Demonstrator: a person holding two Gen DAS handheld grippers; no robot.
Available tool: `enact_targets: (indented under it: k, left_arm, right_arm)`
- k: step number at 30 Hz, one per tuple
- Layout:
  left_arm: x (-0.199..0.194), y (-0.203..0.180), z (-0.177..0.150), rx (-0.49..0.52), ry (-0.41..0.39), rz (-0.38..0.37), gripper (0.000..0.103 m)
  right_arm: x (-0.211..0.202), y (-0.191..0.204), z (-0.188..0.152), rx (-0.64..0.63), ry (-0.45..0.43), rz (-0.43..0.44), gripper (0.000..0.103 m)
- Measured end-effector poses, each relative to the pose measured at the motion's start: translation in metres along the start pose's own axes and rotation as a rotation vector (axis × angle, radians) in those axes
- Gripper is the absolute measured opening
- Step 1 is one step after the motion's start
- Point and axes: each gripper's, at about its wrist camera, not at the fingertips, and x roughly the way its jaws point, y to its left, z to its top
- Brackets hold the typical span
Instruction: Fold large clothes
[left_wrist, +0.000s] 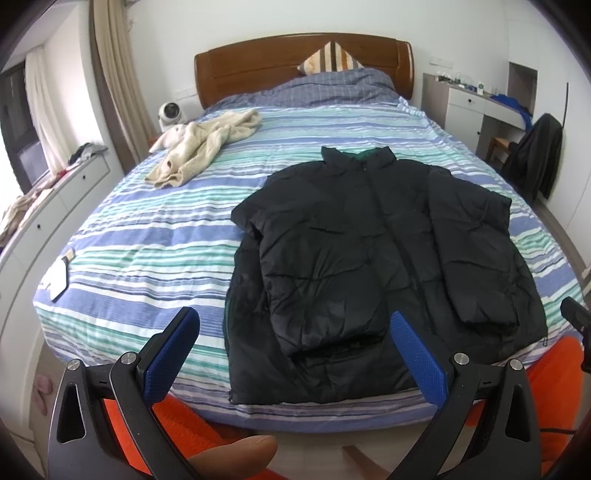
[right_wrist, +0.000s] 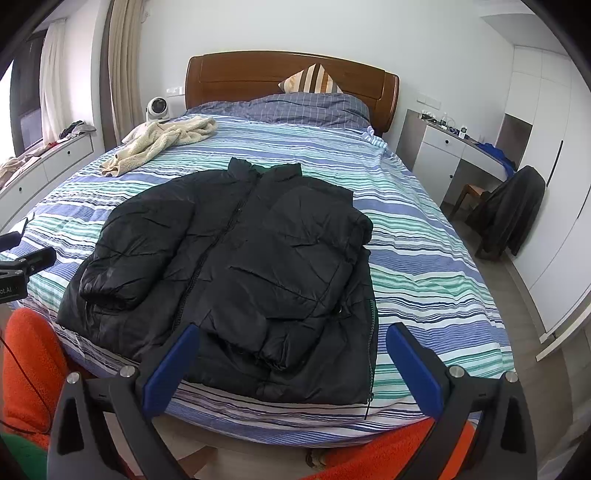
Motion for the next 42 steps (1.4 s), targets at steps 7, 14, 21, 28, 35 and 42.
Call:
enact_targets:
  k: [7, 14, 21, 28, 35, 42]
  left_arm:
    - [0.0037, -0.004, 0.0, 0.01, 0.011, -0.002, 0.103]
    - [0.0027, -0.0051, 0.0011, 0.013, 0.008, -0.004, 0.103]
    - [0.0047, -0.0059, 0.0004, 0.018, 0.014, -0.005, 0.103]
    - [0.0049, -0.0057, -0.0006, 0.019, 0.016, -0.004, 0.103]
    - [0.0049, -0.0058, -0.0006, 0.02, 0.018, -0.004, 0.103]
    - [0.0046, -0.007, -0.0007, 0.024, 0.018, -0.005, 0.103]
  right_arm:
    - [0.0022, -0.0025, -0.0002, 0.011, 0.011, -0.006, 0.103]
    - [0.005, -0.0047, -0.0006, 0.018, 0.021, -0.011, 0.103]
    - [0.0065, -0.0047, -0.0022, 0.019, 0.028, -0.02, 0.103]
    - [0.0071, -0.005, -0.003, 0.016, 0.034, -0.022, 0.103]
    - [0.0067, -0.0052, -0.0029, 0.016, 0.036, -0.024, 0.103]
    - [0.0049, -0.0063, -0.0021, 0.019, 0.033, -0.013, 0.103]
